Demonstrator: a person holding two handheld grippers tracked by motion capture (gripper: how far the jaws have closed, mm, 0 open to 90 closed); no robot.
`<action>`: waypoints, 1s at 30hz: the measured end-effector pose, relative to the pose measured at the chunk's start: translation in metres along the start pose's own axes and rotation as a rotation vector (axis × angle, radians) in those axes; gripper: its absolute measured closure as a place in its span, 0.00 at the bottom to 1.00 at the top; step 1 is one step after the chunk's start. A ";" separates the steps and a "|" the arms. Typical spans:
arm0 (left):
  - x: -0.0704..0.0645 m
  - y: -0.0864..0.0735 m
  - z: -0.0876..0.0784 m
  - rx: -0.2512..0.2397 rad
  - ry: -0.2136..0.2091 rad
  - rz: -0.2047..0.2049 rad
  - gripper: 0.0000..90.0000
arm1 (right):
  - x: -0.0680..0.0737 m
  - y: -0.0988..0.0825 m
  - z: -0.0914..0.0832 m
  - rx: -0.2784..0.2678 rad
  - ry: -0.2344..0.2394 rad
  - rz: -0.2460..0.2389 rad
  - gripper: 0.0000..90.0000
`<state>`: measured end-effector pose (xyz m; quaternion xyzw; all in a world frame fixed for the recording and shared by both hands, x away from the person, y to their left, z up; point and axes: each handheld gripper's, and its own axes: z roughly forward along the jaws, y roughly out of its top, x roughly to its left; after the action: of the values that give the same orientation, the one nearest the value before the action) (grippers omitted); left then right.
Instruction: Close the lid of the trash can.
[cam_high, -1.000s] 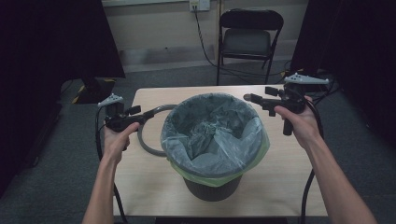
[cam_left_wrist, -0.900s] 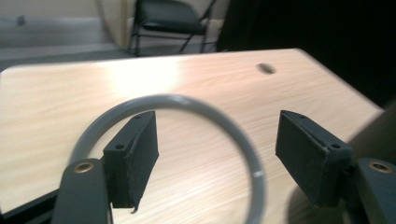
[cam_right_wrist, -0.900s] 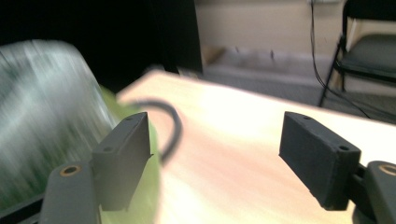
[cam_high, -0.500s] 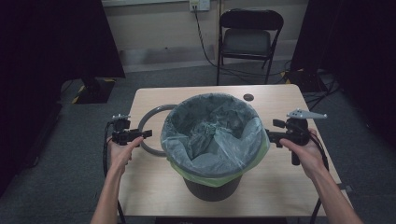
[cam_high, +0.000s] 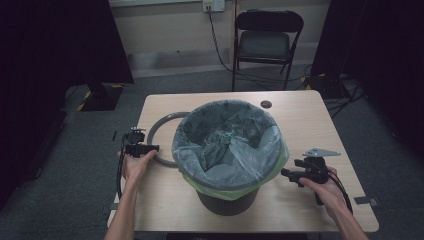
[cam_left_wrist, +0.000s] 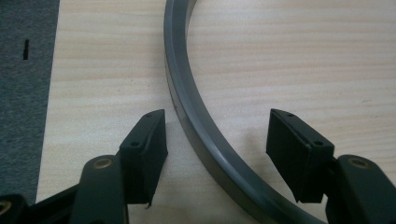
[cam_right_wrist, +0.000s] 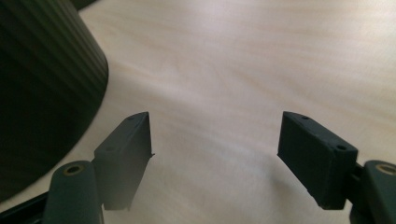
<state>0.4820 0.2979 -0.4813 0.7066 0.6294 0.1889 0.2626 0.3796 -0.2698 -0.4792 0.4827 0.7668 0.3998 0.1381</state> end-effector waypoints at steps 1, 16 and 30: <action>0.001 -0.001 -0.001 0.001 0.007 -0.013 0.47 | 0.000 -0.003 0.001 0.015 -0.007 -0.016 0.28; 0.038 -0.012 -0.018 0.045 0.115 -0.090 0.60 | 0.002 -0.024 0.004 0.007 -0.160 -0.107 0.28; 0.045 -0.005 -0.015 0.054 0.120 -0.111 0.84 | 0.002 -0.024 0.004 0.009 -0.164 -0.104 0.28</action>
<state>0.4750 0.3448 -0.4756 0.6647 0.6871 0.1990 0.2155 0.3655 -0.2712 -0.4994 0.4740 0.7787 0.3479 0.2189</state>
